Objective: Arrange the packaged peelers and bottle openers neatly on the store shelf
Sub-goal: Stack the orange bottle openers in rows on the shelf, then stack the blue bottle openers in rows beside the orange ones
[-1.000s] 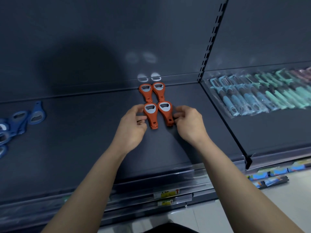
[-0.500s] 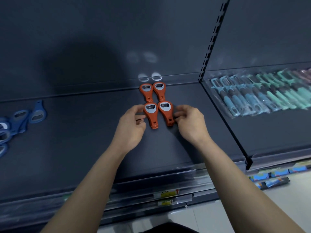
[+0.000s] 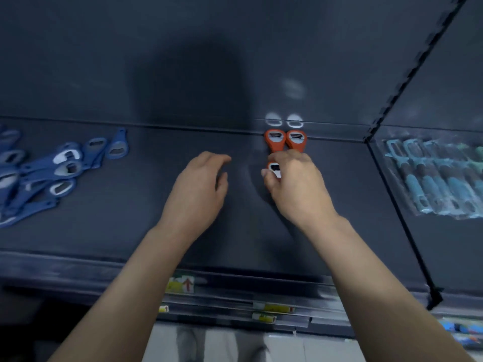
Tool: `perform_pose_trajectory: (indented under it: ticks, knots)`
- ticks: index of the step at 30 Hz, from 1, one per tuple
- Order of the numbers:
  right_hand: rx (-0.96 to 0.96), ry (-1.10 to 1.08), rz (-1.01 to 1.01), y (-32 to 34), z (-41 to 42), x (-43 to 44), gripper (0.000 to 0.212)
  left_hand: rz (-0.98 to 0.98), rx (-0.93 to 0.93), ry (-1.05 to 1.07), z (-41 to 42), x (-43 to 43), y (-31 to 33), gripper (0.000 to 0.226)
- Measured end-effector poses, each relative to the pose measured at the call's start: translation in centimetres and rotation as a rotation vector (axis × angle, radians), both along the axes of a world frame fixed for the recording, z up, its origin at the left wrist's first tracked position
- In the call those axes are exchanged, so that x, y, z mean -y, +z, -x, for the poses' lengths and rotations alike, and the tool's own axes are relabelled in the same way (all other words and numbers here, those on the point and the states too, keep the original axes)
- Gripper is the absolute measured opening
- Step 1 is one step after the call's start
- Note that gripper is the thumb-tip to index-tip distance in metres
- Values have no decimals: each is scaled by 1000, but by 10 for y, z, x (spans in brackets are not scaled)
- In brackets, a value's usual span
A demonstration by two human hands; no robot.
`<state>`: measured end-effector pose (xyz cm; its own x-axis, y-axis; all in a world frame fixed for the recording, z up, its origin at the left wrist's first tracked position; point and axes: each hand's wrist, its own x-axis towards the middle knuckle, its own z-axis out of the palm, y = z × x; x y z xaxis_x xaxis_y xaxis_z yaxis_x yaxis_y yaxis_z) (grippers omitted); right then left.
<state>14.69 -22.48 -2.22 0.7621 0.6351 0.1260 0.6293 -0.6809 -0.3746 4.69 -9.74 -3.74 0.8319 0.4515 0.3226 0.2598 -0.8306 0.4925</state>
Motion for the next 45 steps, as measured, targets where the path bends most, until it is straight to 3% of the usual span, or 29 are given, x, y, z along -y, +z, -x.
perform_pose_trajectory:
  ticks: [14, 18, 22, 26, 29, 32, 38, 42, 45]
  knots:
    - [-23, 260, 78, 1, 107, -174, 42, -38, -76, 252, 140, -150, -3, 32]
    - [-65, 298, 101, -6, 139, -234, 58, -56, -116, 369, 178, -212, -11, 34]
    - [-144, 262, 158, -16, 154, -279, 81, -75, -250, 464, 205, -253, -19, 54]
    - [-266, 118, 169, -23, 149, -309, 96, 123, -500, 549, 214, -282, -25, 91]
    - [-305, 49, 179, -29, 139, -325, 99, 198, -521, 514, 208, -290, -31, 93]
    - [-287, 123, 192, -35, 135, -333, 91, 187, -451, 417, 196, -286, -35, 88]
    - [-285, 289, 43, -34, 120, -319, 52, 276, -284, 249, 174, -282, -32, 61]
    - [-254, 277, -8, -32, 108, -304, 22, 311, -221, 286, 164, -282, -27, 53]
    - [-263, 208, -64, -34, 102, -300, 16, 297, -201, 316, 159, -278, -22, 46]
